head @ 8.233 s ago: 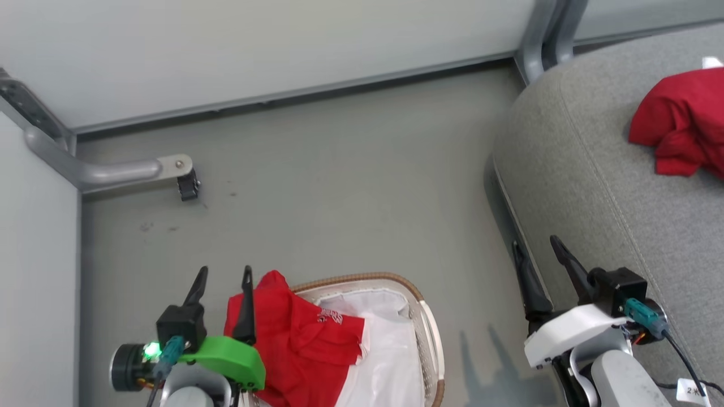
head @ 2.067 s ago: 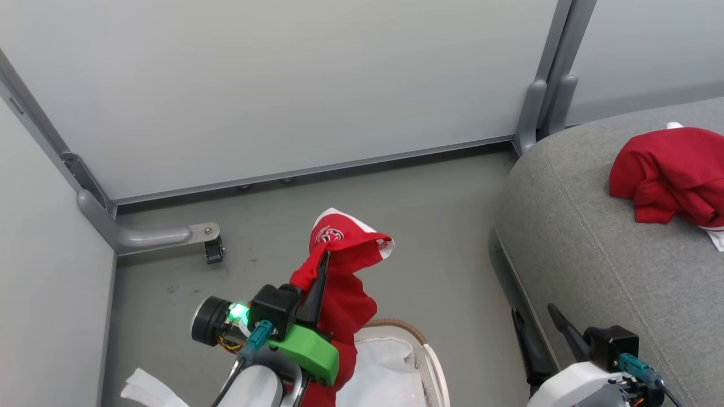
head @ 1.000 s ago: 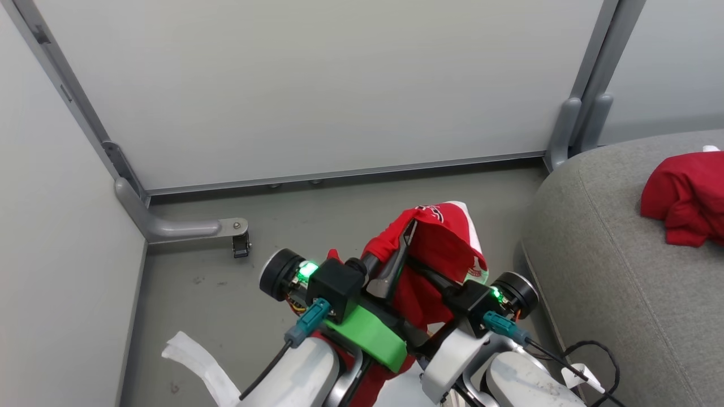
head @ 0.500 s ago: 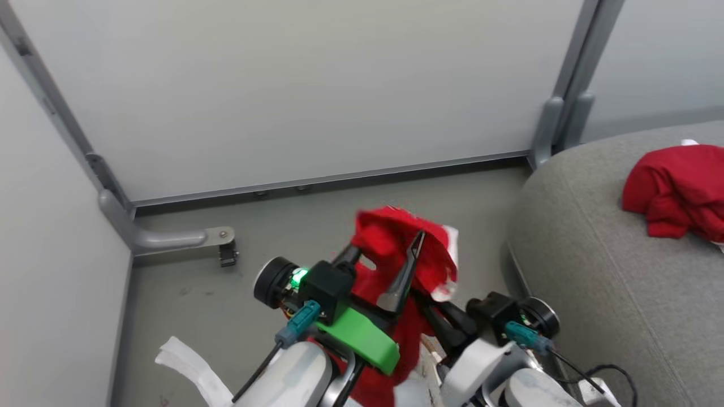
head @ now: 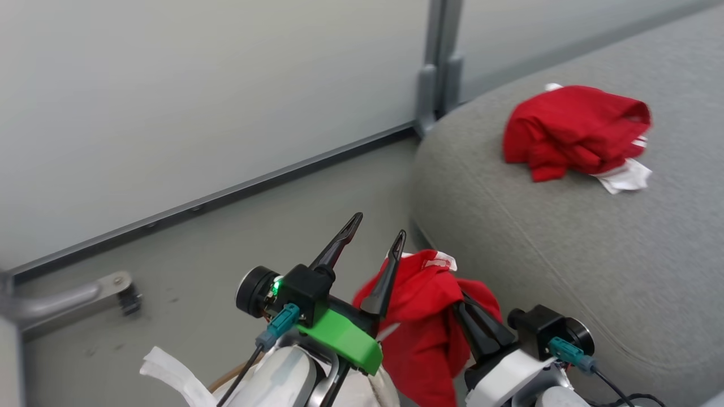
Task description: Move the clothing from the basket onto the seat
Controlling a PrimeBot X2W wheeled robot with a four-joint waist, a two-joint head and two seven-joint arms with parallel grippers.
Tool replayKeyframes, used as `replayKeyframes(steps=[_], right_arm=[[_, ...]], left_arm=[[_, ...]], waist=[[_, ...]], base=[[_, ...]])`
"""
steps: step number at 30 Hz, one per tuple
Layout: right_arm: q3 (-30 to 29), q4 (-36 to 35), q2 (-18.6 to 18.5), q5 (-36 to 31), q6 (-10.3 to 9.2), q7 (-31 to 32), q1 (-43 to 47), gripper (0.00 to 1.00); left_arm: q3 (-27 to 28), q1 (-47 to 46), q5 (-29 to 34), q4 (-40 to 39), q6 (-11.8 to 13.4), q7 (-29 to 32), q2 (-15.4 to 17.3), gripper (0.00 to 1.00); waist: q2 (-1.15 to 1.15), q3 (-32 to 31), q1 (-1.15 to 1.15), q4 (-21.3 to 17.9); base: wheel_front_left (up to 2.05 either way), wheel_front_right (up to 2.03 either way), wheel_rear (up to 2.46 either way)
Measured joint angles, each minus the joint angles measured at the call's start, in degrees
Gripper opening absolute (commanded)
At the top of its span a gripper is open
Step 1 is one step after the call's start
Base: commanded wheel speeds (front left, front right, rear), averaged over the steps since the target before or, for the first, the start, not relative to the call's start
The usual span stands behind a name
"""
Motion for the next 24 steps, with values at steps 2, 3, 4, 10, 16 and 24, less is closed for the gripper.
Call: replayKeyframes(steps=[2,3,4,10,16,24], right_arm=[[-0.9,-0.6,-0.1,0.1,0.00,0.0,0.6,0.00],[-1.4,-0.8,-0.1,0.2,0.00,0.0,0.9,0.00],[-1.7,-1.0,-0.1,0.2,0.00,0.0,1.1,0.00],[-6.5,-2.7,0.0,0.3,0.00,0.0,2.7,0.00],[-10.4,-4.3,-0.1,0.2,0.00,0.0,1.6,0.00],[-5.7,-6.7,-8.9,-0.8,0.00,0.0,-13.1,0.00]], left_arm=[[0.2,0.0,0.3,0.4,-0.2,0.0,0.0,1.00],[0.2,0.0,0.7,0.6,-0.2,0.0,0.0,1.00],[0.3,0.0,0.7,0.7,-0.3,0.0,0.0,1.00],[-1.1,-0.1,0.7,1.9,-1.4,0.0,-0.1,1.00],[-1.5,-0.6,0.9,3.2,-1.9,0.0,-0.1,1.00],[-0.6,-0.6,2.6,3.8,-2.1,0.0,-0.1,1.00]], waist=[[0.00,0.4,0.00,-2.6],[0.00,0.6,0.00,-3.9],[0.00,0.7,0.00,-4.9],[0.00,2.1,0.00,-11.0],[0.00,4.8,0.00,-13.9],[0.00,8.7,0.00,-14.8]], base=[[0.00,0.00,0.00],[0.00,0.00,0.00],[0.00,0.00,0.00],[0.00,0.00,0.00],[0.00,0.00,0.00],[0.00,0.00,0.00]])
